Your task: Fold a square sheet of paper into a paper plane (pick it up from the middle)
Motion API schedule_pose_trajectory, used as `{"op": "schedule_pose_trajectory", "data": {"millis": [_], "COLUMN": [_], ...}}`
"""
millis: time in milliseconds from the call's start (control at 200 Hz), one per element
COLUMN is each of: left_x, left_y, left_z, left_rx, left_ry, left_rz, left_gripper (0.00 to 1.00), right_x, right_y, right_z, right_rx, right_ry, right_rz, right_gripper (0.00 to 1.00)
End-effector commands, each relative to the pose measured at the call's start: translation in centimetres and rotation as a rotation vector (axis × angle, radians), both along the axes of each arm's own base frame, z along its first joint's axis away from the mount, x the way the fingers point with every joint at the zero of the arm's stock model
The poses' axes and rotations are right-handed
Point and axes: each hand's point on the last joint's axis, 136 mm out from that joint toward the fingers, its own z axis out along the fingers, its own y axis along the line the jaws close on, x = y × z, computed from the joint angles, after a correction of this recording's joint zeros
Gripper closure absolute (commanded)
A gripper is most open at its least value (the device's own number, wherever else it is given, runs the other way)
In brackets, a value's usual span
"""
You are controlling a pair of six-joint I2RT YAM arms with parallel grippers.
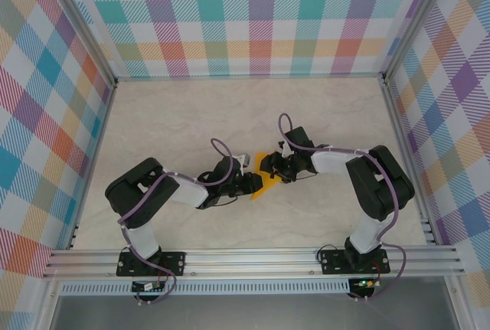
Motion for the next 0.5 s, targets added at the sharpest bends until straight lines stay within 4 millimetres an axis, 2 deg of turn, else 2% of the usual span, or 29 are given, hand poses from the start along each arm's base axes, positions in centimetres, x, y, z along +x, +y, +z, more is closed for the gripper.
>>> {"op": "schedule_pose_trajectory", "data": {"millis": [0,195,495], "left_x": [-0.4,-0.7,-0.3], "left_y": [0.5,1.9,3.8], "left_z": [0.0,0.2,2.1], "left_rx": [0.007,0.049,0.087], "left_ry": [0.031,0.035,-0.005], "left_rz": [-0.004,0.021,0.089], "left_gripper": [0.74,0.69,0.63], "right_x": [-0.4,-0.5,-0.9], "right_y": [-1.6,-2.5,-3.3], "right_z": [-2.4,-3.3,-4.7], "right_rx": [-0.11,-0.172,-0.24], "right_ry": [0.048,0.081,0.153], "right_rz": [-0.012,-0.029,-0.054], "right_gripper": [0.45,0.45,0.44]}}
